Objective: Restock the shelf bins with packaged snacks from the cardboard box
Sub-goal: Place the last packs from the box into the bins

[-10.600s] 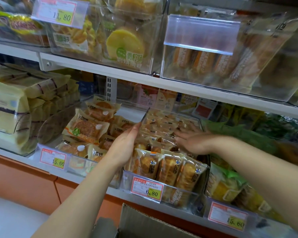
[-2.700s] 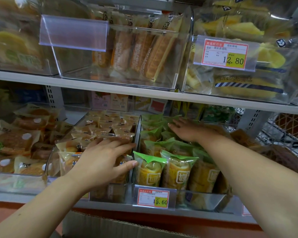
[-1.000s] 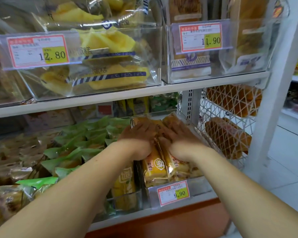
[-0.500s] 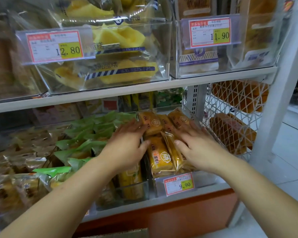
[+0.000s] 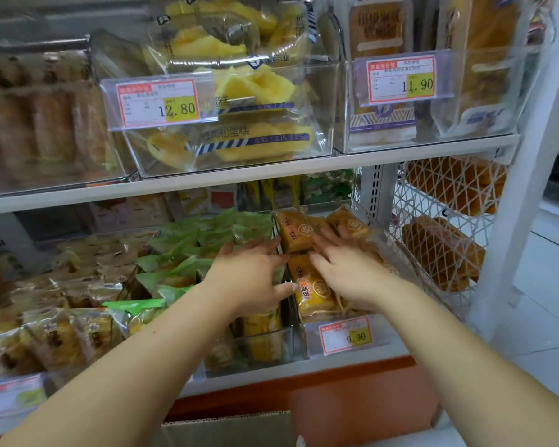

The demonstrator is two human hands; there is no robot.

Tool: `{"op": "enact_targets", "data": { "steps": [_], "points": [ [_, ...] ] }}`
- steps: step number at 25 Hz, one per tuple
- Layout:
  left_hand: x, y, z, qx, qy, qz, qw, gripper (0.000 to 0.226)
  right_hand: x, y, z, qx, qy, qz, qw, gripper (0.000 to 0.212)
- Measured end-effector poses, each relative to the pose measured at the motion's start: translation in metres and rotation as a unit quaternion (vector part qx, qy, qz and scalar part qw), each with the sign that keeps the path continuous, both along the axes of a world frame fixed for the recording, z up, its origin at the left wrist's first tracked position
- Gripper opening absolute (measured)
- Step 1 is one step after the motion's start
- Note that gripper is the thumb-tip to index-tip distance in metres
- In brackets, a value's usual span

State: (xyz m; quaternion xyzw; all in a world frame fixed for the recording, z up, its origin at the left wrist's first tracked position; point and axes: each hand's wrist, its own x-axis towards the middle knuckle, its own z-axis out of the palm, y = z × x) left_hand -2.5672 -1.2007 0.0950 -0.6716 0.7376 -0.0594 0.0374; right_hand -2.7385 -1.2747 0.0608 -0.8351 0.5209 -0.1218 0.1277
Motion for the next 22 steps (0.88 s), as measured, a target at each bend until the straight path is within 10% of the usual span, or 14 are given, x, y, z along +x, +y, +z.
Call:
{"op": "enact_targets", "data": {
  "steps": [22],
  "points": [
    [0.005,-0.001,-0.006,0.027,0.071,0.021,0.997,0.069,-0.065,0.025,-0.017,-0.032,0.107,-0.026,0.993,0.059]
  ]
}}
